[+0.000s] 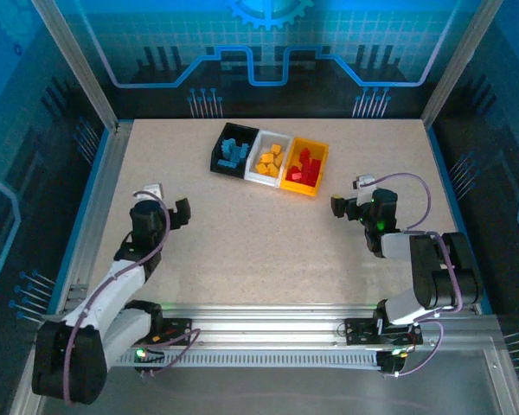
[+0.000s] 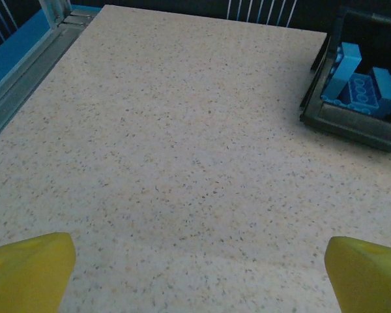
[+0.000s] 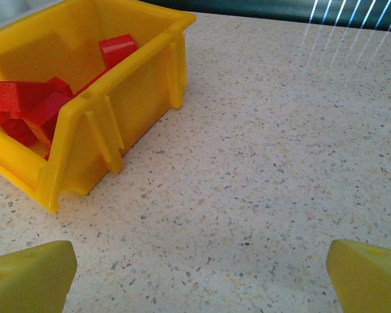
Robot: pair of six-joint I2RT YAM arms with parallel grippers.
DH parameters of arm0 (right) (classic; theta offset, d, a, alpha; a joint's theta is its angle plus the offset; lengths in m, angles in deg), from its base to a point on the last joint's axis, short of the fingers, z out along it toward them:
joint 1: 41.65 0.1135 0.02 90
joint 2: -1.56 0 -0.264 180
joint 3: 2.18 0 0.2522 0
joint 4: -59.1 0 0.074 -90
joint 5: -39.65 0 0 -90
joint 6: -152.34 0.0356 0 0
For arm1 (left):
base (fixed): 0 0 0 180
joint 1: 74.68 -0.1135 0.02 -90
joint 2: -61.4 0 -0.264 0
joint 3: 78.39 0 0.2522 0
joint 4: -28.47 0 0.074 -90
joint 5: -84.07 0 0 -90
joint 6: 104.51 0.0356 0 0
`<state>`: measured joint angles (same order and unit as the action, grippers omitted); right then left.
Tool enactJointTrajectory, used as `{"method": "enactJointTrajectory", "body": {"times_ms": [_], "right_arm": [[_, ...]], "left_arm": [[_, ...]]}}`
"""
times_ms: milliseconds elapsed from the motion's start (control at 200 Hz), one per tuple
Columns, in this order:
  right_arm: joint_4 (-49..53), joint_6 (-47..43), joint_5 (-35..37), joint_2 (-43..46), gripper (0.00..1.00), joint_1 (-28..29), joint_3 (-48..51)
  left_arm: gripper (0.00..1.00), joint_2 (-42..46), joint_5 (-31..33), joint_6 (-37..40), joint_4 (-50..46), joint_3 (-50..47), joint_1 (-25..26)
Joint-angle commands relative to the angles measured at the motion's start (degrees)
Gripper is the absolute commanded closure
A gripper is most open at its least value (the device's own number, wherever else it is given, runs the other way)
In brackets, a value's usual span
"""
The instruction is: Sort the legos into containers by color
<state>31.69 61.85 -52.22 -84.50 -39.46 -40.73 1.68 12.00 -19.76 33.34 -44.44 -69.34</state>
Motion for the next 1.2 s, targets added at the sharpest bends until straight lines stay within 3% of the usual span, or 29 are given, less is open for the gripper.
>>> {"method": "enactJointTrajectory", "body": {"times_ms": [0, 185, 540, 680, 910, 1196], "right_arm": [[-1.99, -0.56, 0.64, -0.16, 0.00, 0.09, 0.10], [-1.72, -0.47, 0.57, -0.07, 0.00, 0.09, 0.01], [-1.44, -0.44, 0.26, -0.07, 0.00, -0.05, -0.04], [-1.74, -0.47, 0.28, -0.07, 0.00, -0.03, -0.08], [-1.90, -0.45, 0.37, -0.16, 0.00, -0.04, 0.02], [-2.25, -0.34, 0.93, -0.24, 0.00, 0.02, 0.10]], "left_arm": [[0.01, -5.51, -1.95, 4.07, 16.87, -2.25, -1.01], [0.01, -15.67, -6.61, 6.45, 27.92, -2.41, -2.59], [0.01, -26.13, -14.35, 6.66, 42.79, -4.40, -4.03], [0.01, -29.33, -14.92, 7.26, 44.61, -3.65, -4.03], [0.01, -28.98, -9.14, 5.11, 34.19, 1.58, -4.11], [0.01, -29.14, -9.14, 5.19, 34.84, 1.44, -4.14]]}}
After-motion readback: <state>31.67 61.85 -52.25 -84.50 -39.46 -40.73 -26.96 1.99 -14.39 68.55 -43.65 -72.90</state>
